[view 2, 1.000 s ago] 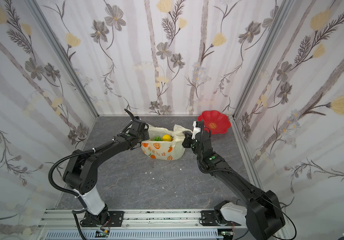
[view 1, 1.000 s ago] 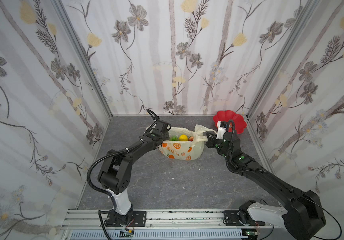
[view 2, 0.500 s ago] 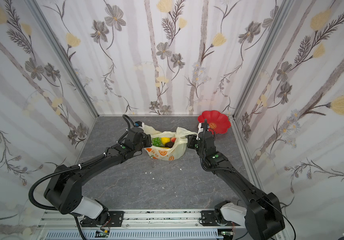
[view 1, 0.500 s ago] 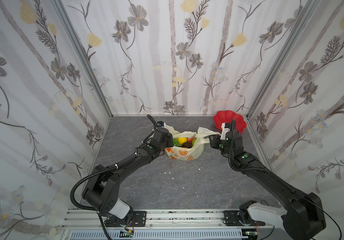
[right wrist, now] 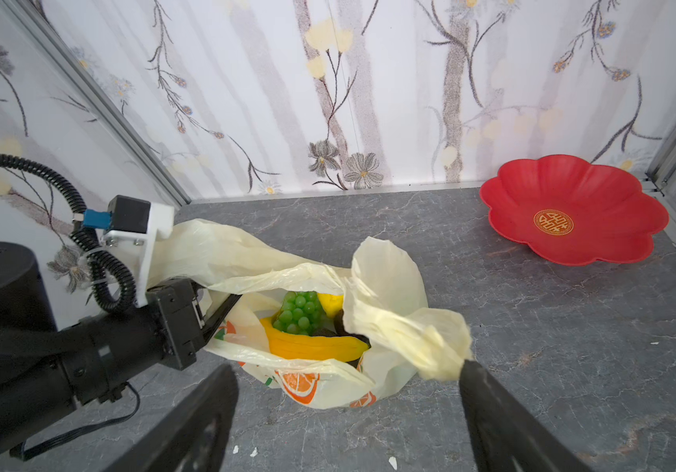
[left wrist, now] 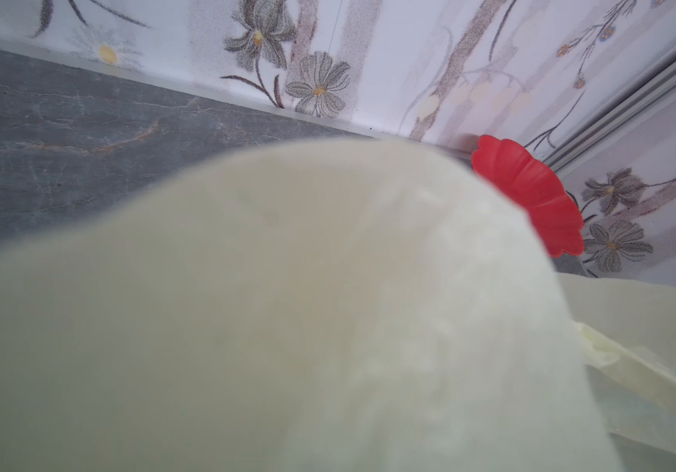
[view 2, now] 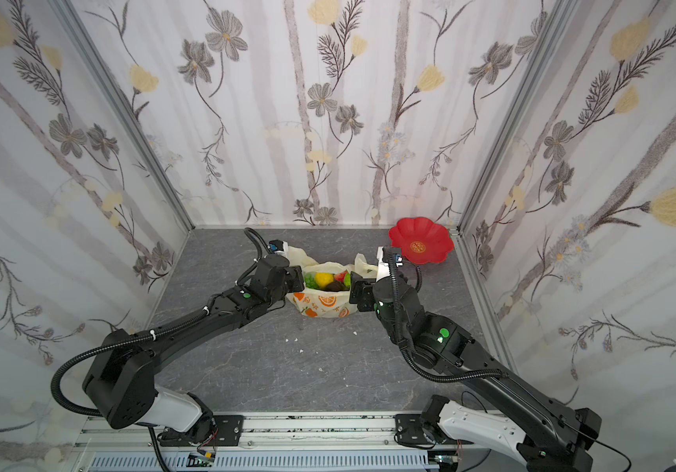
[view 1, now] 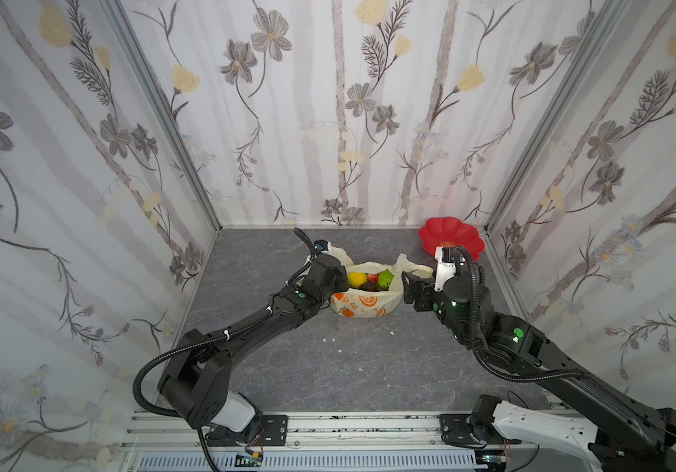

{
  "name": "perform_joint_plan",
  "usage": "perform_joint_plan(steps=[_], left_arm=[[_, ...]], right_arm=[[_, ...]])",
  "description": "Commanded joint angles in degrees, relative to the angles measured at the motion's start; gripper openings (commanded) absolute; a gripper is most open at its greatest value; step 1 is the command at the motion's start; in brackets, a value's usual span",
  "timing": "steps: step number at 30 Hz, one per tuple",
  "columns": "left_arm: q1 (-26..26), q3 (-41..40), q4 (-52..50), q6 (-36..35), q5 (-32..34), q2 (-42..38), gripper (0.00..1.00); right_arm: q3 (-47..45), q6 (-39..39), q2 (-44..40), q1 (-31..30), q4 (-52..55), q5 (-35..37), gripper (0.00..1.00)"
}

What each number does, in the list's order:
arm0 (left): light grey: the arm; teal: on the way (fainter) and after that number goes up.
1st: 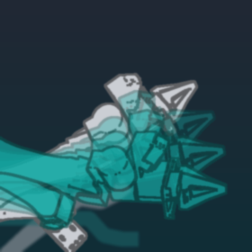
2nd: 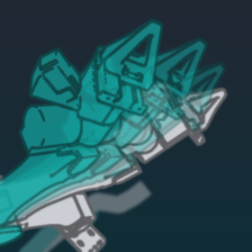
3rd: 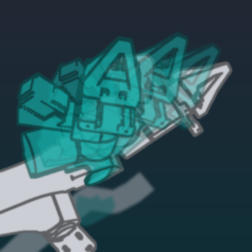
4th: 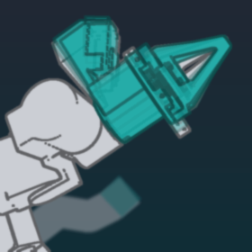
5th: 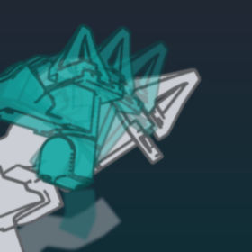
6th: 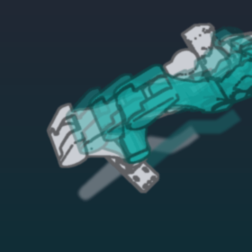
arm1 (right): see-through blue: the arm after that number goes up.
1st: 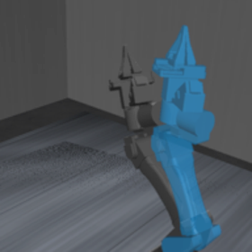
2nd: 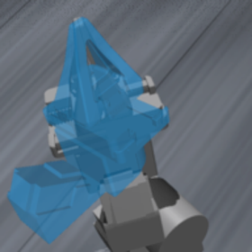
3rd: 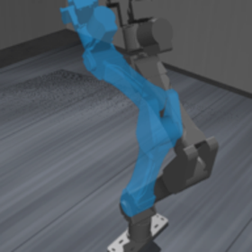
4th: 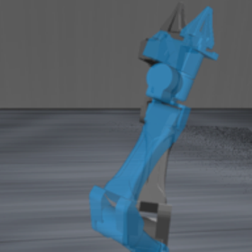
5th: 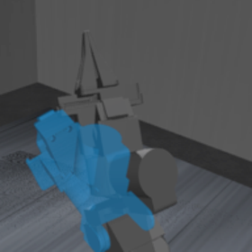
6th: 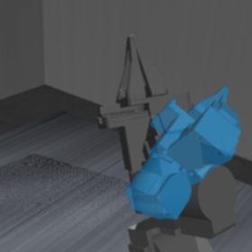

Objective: Take fruits out of the plastic bag
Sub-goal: Spread open the plastic bag at the center of the table.

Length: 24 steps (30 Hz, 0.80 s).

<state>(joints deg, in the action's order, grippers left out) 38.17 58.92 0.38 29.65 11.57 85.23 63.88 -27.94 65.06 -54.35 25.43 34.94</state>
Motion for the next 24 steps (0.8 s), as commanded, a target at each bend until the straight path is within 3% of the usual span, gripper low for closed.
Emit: perform_joint_plan(steps=[1,5,8,14,24], left_arm=[[0.3,0.5,1.0,1.1,1.7,-0.1,0.0],[0.3,0.8,0.7,1.0,1.9,-0.2,0.0],[0.3,0.6,0.5,1.1,2.3,-0.3,0.0],[0.4,-0.4,0.5,0.9,2.5,-1.5,0.0],[0.6,-2.3,0.6,0.8,2.1,-3.4,0.0]], right_arm=[[3.1,0.4,2.0,-4.1,4.4,7.5,0.83],[4.8,2.8,5.9,-10.1,-0.8,2.4,0.8],[3.7,1.9,10.7,-10.3,-4.1,-2.8,0.79],[2.8,-1.4,19.7,-1.5,-4.5,-10.5,0.74],[7.5,-1.5,32.1,10.1,-1.8,-8.5,0.73]])
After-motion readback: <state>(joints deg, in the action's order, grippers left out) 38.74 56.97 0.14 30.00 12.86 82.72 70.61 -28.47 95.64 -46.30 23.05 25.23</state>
